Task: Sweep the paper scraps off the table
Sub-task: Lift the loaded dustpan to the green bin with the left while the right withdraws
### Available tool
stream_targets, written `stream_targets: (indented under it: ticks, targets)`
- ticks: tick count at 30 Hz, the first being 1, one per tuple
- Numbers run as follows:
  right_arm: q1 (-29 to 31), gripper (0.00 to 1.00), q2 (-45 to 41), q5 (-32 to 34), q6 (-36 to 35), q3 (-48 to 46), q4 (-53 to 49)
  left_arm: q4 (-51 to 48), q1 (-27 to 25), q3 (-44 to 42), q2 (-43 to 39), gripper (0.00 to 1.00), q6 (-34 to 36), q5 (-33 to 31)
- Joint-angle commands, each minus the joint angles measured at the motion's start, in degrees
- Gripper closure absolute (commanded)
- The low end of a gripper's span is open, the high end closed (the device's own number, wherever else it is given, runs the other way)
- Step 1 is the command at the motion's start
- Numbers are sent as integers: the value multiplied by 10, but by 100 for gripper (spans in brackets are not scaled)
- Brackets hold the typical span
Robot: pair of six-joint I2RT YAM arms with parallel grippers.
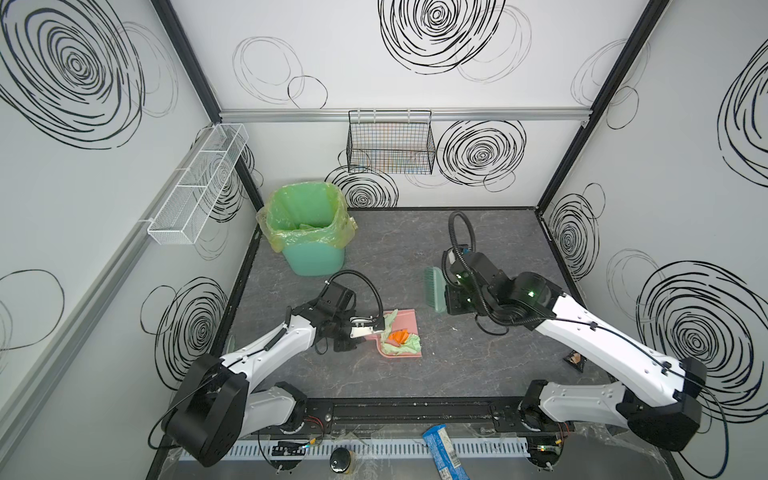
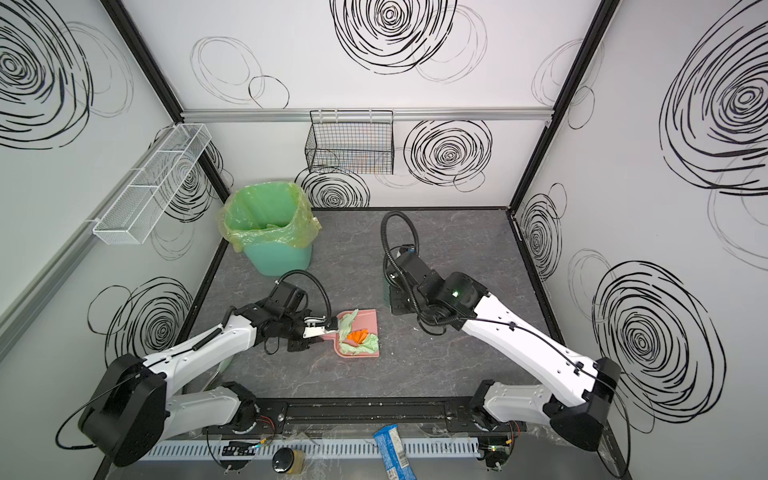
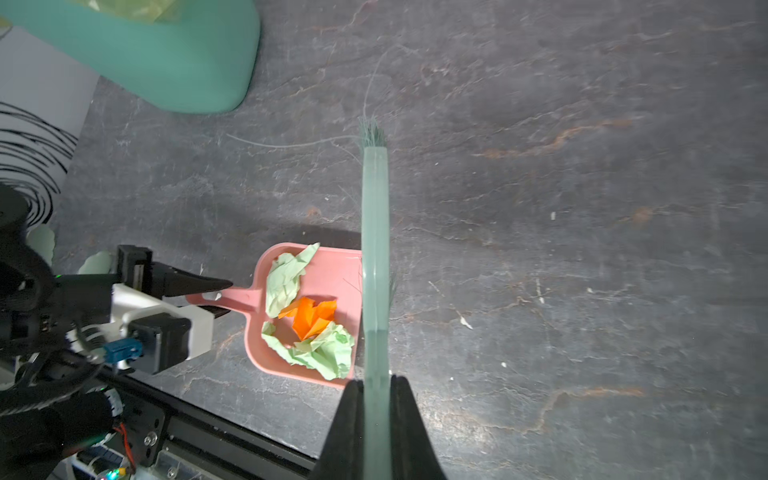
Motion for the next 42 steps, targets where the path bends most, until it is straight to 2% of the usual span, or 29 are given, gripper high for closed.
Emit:
stream_targets:
  ticks: [1,10,16,19,28,33,42]
  targets:
    - [-24,100,-35,61,1,-27,-35,-13,9,37,-21,100,-9,54]
    - [-91,100,-82,37,-28,-110,-13,-137,54,155,-49,100,37,70]
    - [-109,100,-88,17,-41,-150,18,-251,125,285,-34,100,109,82]
    - [-112,100,-86,9,-44,-165,30,-315,176,361,-13,100,155,99]
    - [-117,100,-83,-7,-52,-186,59,-450,305,570,92,100,265,109]
    - [-119,100,-75,-9,-57,-198,71,-540,375,711,174,100,311,139]
    - [-121,100,-58,-19,-60,-199,86,-539,453,877,280,100,340,81]
